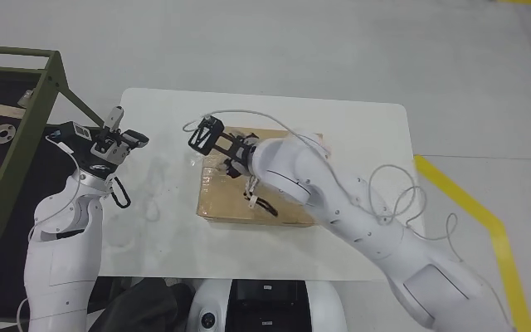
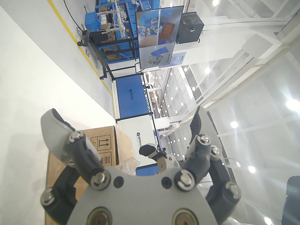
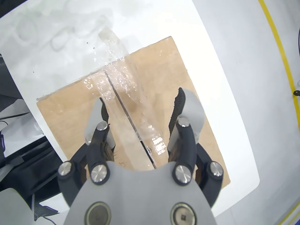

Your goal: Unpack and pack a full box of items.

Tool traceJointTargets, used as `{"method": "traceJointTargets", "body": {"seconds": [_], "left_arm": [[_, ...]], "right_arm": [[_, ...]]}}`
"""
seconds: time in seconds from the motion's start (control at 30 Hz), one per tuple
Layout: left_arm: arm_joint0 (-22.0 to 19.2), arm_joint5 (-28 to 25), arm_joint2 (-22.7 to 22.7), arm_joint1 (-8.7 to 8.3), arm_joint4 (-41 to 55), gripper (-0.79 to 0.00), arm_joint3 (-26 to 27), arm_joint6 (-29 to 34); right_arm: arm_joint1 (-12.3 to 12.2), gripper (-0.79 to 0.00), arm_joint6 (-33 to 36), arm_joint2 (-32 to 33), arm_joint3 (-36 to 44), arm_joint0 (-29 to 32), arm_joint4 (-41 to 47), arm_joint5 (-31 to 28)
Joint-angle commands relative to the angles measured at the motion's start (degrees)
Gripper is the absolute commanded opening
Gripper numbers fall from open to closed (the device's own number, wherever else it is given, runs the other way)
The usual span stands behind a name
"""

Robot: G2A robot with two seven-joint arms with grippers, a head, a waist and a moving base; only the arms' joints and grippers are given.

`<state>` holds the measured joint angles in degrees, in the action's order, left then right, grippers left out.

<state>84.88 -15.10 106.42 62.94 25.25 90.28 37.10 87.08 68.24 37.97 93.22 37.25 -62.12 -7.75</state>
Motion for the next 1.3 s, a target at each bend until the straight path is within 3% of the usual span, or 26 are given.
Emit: {"method": "traceJointTargets", "body": {"seconds": [0.0, 0.17, 0.4, 0.6, 0.97, 1.27], "left_arm": [[0.00, 0.00, 0.00, 0.00, 0.00, 0.000, 0.00, 0.00], [0.00, 0.00, 0.00, 0.00, 0.00, 0.000, 0.00, 0.00], [0.00, 0.00, 0.00, 0.00, 0.00, 0.000, 0.00, 0.00], [0.00, 0.00, 0.00, 0.00, 0.00, 0.000, 0.00, 0.00], [0.00, 0.00, 0.00, 0.00, 0.00, 0.000, 0.00, 0.00], [0.00, 0.00, 0.00, 0.00, 0.00, 0.000, 0.00, 0.00]], "right_arm": [[0.32, -0.265, -0.45, -0.45, -1.11, -0.57, -0.16, 0.09], [1.07, -0.400, -0.54, -1.66, -3.09, -1.50, -0.82, 0.13], [1.94, -0.523, 0.25, -2.63, -4.98, -2.45, -1.10, -0.42], [1.98, -0.785, 1.14, -1.90, -4.57, -1.71, -3.16, 0.73], [-0.13, -0.785, -2.11, 3.22, 6.57, 8.00, -10.33, 4.13], [-2.09, -0.785, -12.93, 8.76, 15.46, 20.92, -15.42, 8.76]]}}
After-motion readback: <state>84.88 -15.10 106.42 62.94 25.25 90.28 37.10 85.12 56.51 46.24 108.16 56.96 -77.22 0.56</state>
